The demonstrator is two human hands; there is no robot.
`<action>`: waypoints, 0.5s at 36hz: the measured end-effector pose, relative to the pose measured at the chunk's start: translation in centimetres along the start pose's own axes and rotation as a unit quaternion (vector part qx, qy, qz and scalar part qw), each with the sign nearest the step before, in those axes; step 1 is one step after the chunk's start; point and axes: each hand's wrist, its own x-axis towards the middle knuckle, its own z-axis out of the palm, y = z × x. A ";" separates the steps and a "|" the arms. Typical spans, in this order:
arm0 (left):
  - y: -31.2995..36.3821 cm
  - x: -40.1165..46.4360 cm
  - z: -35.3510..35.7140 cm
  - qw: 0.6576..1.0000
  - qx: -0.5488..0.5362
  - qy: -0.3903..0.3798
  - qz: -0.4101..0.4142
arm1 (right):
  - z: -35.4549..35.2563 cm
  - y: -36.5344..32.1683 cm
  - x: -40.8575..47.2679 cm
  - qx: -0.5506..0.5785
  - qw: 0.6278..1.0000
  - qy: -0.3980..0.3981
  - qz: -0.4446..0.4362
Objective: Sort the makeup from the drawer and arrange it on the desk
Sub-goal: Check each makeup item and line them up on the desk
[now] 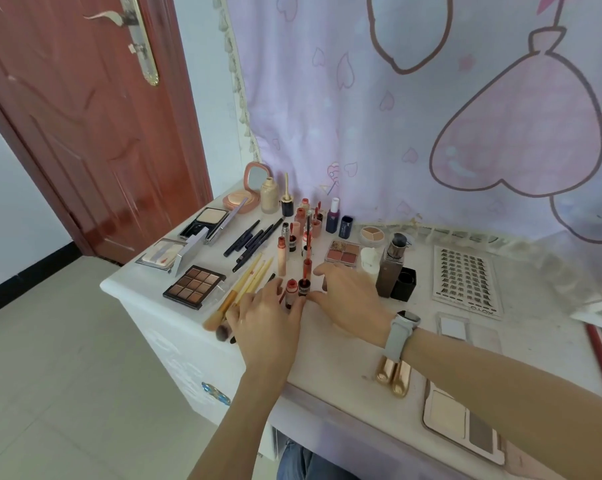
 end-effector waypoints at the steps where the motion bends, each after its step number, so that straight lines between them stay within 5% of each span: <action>1: 0.0 -0.2 -0.2 1.000 -0.008 -0.001 0.004 | -0.2 0.1 -0.2 0.005 1.000 0.002 0.001; 11: 3.2 -0.4 -3.6 0.987 -0.100 0.055 0.111 | -8.3 0.7 -2.4 0.056 0.990 -0.090 -0.093; 18: 10.6 -1.2 -3.5 0.952 -0.183 0.008 0.244 | -16.6 5.9 -6.0 0.086 0.996 -0.020 -0.028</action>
